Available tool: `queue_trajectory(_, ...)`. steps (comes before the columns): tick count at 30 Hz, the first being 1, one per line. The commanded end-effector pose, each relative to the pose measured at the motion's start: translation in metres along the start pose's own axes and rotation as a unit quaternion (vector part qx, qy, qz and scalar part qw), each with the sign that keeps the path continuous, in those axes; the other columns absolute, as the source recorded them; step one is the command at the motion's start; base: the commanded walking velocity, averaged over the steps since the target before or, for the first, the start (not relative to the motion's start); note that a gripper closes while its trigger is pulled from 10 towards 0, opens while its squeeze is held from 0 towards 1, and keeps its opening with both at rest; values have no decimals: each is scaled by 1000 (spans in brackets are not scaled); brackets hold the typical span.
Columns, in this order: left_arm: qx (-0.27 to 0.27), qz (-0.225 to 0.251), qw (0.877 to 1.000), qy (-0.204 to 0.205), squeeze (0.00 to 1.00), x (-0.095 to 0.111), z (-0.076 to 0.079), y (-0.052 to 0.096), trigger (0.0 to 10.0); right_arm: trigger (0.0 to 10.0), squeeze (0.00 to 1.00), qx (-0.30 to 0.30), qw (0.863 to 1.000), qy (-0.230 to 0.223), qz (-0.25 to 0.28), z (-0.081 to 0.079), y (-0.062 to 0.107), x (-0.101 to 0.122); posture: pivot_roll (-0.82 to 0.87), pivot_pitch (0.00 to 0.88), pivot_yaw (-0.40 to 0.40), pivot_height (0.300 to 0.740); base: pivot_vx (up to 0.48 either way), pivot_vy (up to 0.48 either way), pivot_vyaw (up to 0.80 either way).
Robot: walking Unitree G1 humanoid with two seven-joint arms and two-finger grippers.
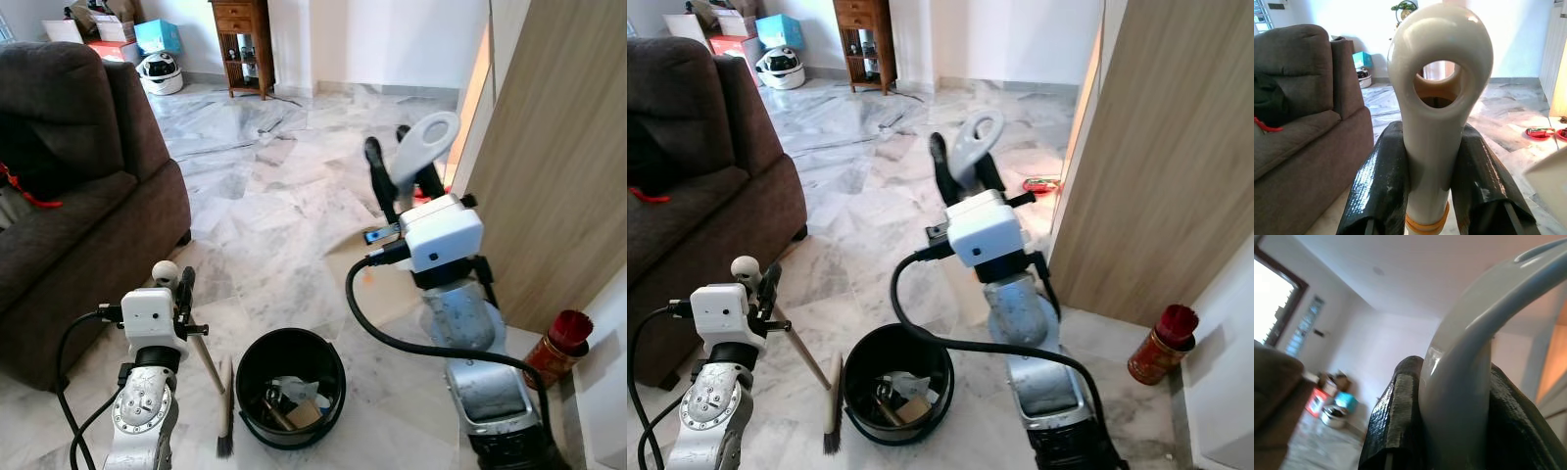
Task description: Sweep floor
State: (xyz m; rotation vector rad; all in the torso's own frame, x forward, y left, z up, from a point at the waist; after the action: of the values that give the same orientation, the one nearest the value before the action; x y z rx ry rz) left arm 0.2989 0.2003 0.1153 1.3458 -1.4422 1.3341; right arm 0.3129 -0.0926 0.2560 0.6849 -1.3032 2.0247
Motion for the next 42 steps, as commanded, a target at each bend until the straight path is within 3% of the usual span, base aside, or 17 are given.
queue_trajectory(1,-1,25,1000,-2,0,9,0,-4,10000,10000,0,-11,1000,16,17,6,0,4,90,0,65,740,0,0,0)
queue_trajectory(5,-3,23,1000,-2,0,9,1,-3,10000,10000,0,-37,999,18,-21,19,13,-19,88,0,66,740,0,0,0)
queue_trajectory(15,-7,21,1000,-1,0,8,1,0,10000,10000,0,-52,994,26,-91,33,43,-60,92,0,71,740,0,0,0)
queue_trajectory(21,-12,19,1000,-1,0,7,2,1,10000,10000,0,-94,985,-19,-144,47,61,-89,88,0,73,740,0,0,0)
queue_trajectory(29,-18,18,1000,0,0,5,4,7,10000,10000,0,-154,969,-92,-170,59,66,-109,87,0,73,740,0,0,0)
queue_trajectory(42,-24,13,1000,1,0,3,7,10,10000,10000,0,-144,969,-99,-177,59,66,-120,89,0,66,740,0,0,0)
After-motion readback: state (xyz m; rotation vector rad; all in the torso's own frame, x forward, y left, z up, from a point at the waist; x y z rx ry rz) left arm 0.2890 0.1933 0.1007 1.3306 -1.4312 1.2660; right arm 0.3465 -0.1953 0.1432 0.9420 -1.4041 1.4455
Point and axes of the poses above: a point about 5 cm out from each wrist's last joint towards the gripper, its own y axis pointing back from the gripper into the wrist, its own x axis along the axis of the wrist's last joint, z = x × y, the point moved 4 cm from there along -y, pointing out of the wrist towards the gripper, and after that the axes turned 7 degrees about -y, right-handed, at the moved point
